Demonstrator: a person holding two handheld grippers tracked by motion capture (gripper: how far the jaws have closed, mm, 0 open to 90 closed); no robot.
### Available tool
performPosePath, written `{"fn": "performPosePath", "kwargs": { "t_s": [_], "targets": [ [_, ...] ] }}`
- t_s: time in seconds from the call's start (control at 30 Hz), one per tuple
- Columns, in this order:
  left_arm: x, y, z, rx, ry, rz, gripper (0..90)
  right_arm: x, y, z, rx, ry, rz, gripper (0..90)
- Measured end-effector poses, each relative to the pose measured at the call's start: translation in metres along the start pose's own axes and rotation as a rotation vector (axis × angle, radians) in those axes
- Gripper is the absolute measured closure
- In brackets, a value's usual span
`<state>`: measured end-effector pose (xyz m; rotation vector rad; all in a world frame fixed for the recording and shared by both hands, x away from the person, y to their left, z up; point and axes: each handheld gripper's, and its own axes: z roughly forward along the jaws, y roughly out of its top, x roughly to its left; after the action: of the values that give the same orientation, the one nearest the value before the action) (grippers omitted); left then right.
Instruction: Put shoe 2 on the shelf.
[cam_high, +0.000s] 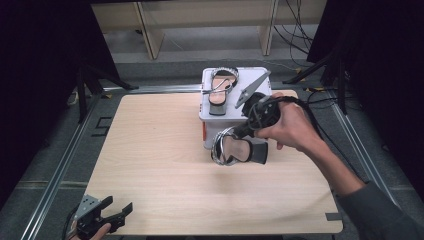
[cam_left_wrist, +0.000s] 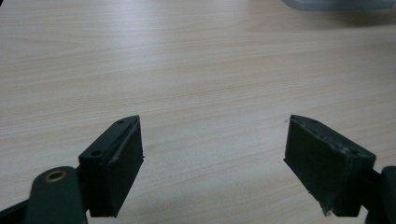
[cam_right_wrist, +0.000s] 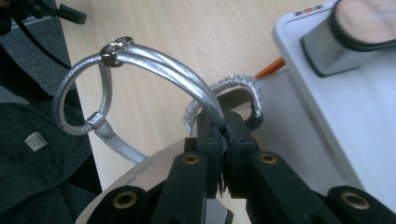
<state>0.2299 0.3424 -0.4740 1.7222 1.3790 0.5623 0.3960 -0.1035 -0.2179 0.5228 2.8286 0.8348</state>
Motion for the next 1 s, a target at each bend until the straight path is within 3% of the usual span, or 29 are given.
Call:
{"fn": "performPosePath", "kwargs": {
  "t_s": [0.07, 0.1, 0.17, 0.2, 0.4, 0.57, 0.63, 0.8, 0.97, 1.0],
  "targets": [
    [0.001, 0.000, 0.000, -0.006, -0.001, -0.008, 18.8, 0.000, 0.001, -0.012, -0.006, -0.004, 0.001, 87.7],
    [0.000, 0.000, -0.001, -0.011, 0.000, -0.014, 18.8, 0.001, 0.002, -0.024, 0.002, -0.017, 0.027, 87.7],
    [0.000, 0.000, -0.001, -0.011, -0.003, -0.010, 18.8, -0.002, 0.003, -0.028, -0.011, -0.025, -0.002, 87.7],
    [0.001, 0.000, -0.002, -0.002, 0.000, 0.002, 18.8, -0.002, 0.004, -0.039, 0.002, -0.036, 0.017, 87.7],
    [0.001, 0.000, -0.002, -0.008, 0.000, -0.006, 18.8, -0.009, 0.007, -0.066, 0.011, -0.079, 0.044, 87.7],
    [0.001, 0.001, -0.002, -0.008, 0.003, 0.000, 18.8, -0.018, 0.015, -0.095, -0.027, -0.133, 0.051, 87.8],
    [0.001, 0.001, -0.001, -0.012, 0.003, -0.007, 18.8, -0.025, 0.020, -0.108, -0.051, -0.157, 0.074, 87.8],
    [0.001, 0.001, -0.003, -0.006, 0.010, -0.005, 18.9, -0.038, 0.028, -0.114, -0.067, -0.176, 0.108, 87.8],
    [0.001, 0.001, -0.001, -0.014, 0.000, -0.007, 18.9, -0.061, 0.037, -0.112, -0.074, -0.221, 0.153, 87.8],
    [0.000, 0.000, -0.001, -0.014, -0.002, -0.011, 18.9, -0.072, 0.040, -0.109, -0.091, -0.239, 0.167, 87.8]
  ]
}}
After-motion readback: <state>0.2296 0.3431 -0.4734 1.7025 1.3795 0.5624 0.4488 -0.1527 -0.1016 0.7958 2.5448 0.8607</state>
